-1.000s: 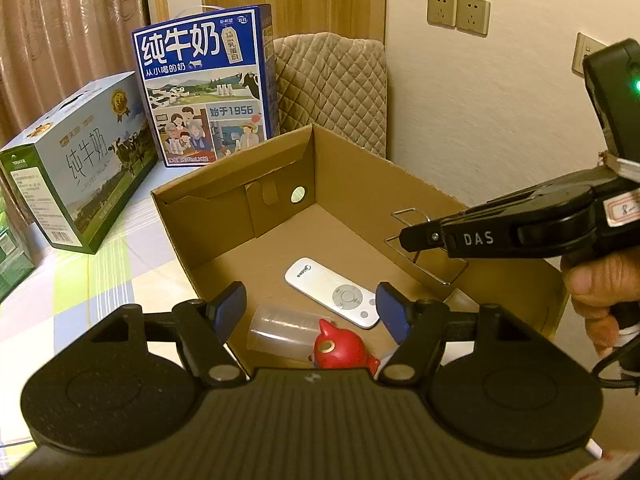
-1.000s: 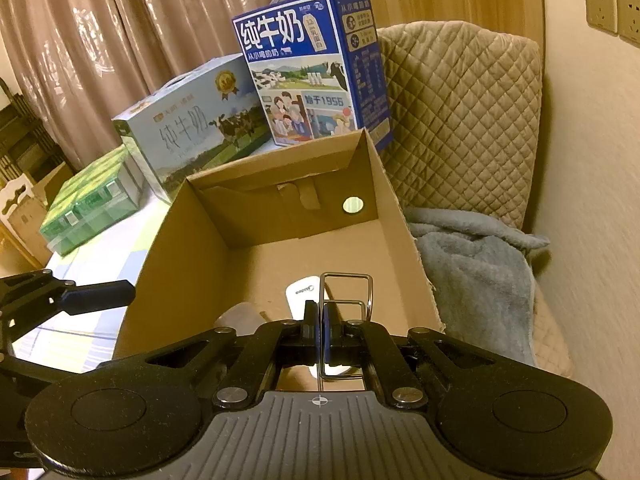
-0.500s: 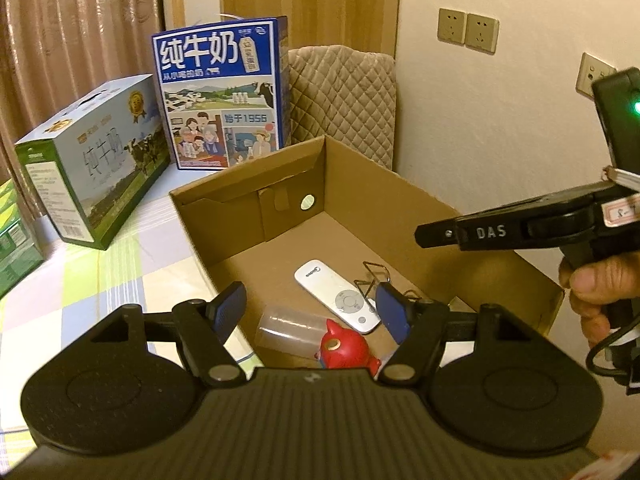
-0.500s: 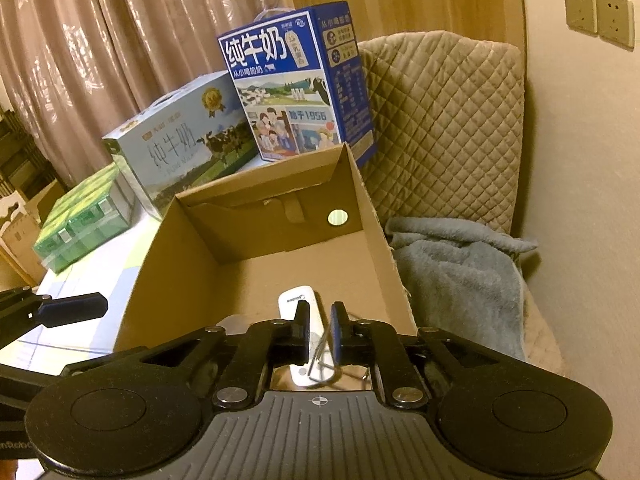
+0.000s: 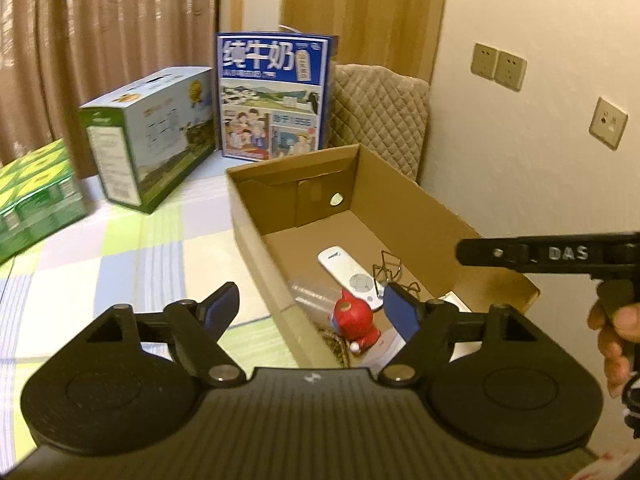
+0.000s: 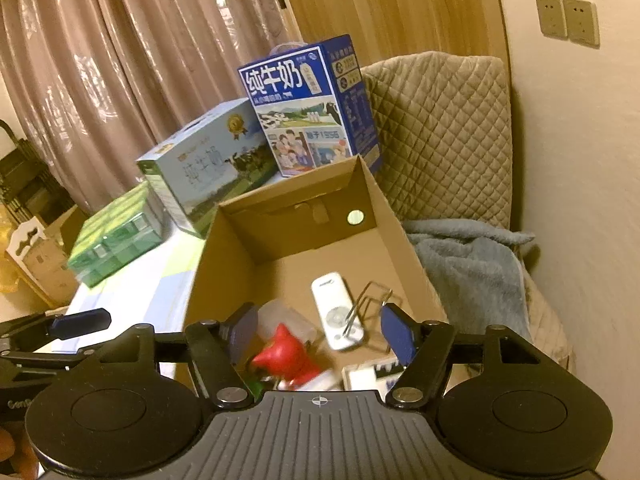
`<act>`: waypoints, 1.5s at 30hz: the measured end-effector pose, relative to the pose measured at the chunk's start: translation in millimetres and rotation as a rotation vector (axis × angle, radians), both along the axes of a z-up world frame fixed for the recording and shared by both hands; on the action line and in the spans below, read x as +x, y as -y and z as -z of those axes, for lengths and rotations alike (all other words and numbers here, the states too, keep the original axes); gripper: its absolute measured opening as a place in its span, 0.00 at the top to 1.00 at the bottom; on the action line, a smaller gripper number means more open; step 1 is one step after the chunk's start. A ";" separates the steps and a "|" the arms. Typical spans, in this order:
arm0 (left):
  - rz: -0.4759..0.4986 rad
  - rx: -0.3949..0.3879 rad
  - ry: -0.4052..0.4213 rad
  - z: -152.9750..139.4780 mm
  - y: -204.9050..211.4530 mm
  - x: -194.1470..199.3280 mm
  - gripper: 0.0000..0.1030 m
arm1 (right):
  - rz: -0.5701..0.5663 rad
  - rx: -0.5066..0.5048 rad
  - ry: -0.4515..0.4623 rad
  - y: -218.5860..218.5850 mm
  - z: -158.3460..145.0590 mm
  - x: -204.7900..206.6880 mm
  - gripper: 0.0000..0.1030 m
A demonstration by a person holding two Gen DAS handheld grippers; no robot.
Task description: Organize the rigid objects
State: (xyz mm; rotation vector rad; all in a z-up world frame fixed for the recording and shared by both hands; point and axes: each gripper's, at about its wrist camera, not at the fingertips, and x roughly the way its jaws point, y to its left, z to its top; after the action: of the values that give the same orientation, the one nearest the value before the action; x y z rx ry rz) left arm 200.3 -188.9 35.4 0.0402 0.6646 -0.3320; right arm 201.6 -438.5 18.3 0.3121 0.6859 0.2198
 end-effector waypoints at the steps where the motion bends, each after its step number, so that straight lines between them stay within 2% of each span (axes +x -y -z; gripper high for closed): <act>1: -0.007 -0.003 0.000 -1.3 -2.3 -5.8 0.22 | -0.002 -0.001 0.002 -0.9 -2.5 -6.4 0.30; 4: -0.041 -0.014 -0.002 -5.9 -9.8 -24.4 0.14 | -0.002 -0.006 0.017 -0.8 -10.8 -28.7 0.22; 6: -0.065 -0.028 0.000 -9.3 -15.2 -36.7 0.07 | 0.000 -0.003 0.016 0.7 -16.5 -42.4 0.20; 10: -0.099 -0.040 0.015 -17.1 -21.8 -61.3 0.01 | 0.013 0.004 0.018 5.2 -26.4 -72.0 0.18; 15: -0.126 -0.043 0.029 -25.9 -20.8 -87.4 0.01 | 0.004 -0.032 0.016 3.6 -33.1 -101.5 0.17; 25: -0.160 -0.063 0.026 -35.8 -23.4 -131.3 0.01 | 0.008 -0.015 0.002 2.1 -33.6 -149.3 0.17; 29: -0.172 -0.065 0.010 -34.5 -28.5 -144.5 0.01 | 0.008 -0.055 0.019 -3.7 -35.9 -164.3 0.17; 37: -0.198 -0.061 -0.026 -29.2 -32.6 -165.7 0.01 | -0.019 -0.124 0.030 -17.8 -34.1 -181.9 0.17; 45: -0.208 -0.030 -0.019 -23.1 -28.7 -175.3 0.01 | -0.029 -0.113 0.009 -22.2 -24.9 -190.2 0.17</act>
State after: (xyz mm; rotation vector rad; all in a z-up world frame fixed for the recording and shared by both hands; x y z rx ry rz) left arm 25.0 -160.2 58.5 -0.0610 0.6765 -0.1422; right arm 11.5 -416.2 43.1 0.1936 0.6919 0.2090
